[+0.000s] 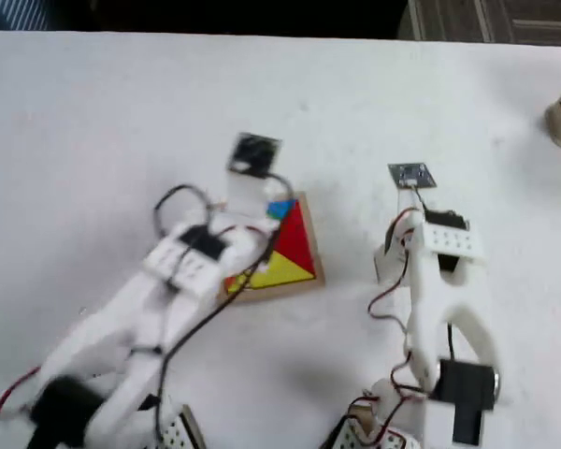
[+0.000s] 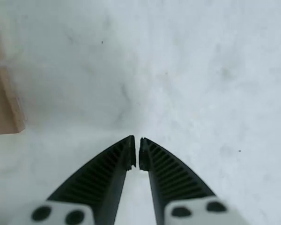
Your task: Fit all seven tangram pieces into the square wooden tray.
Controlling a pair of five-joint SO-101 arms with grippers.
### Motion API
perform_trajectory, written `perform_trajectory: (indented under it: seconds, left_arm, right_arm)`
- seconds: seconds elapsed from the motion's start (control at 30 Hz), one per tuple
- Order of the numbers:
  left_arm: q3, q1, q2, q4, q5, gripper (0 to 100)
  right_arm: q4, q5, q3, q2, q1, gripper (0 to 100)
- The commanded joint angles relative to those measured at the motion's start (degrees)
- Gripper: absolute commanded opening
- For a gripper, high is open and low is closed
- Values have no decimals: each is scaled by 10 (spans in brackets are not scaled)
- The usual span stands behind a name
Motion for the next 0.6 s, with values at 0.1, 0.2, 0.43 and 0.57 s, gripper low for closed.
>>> perform_trajectory:
  seconds: [0.1, 0.2, 0.43, 0.57]
  left_arm:
    - [208, -92, -321, -64, 0, 23]
    - [279, -136, -426, -62, 0, 23]
    - [411, -257, -648, 18, -128, 25]
    - [495, -309, -778, 73, -158, 27]
  right_arm:
    - [-83, 7, 135, -206, -9, 18]
    - [-104, 8, 204, -304, -9, 18]
    - [-121, 6, 364, -506, -35, 18]
    - [-121, 4, 434, -625, -38, 18]
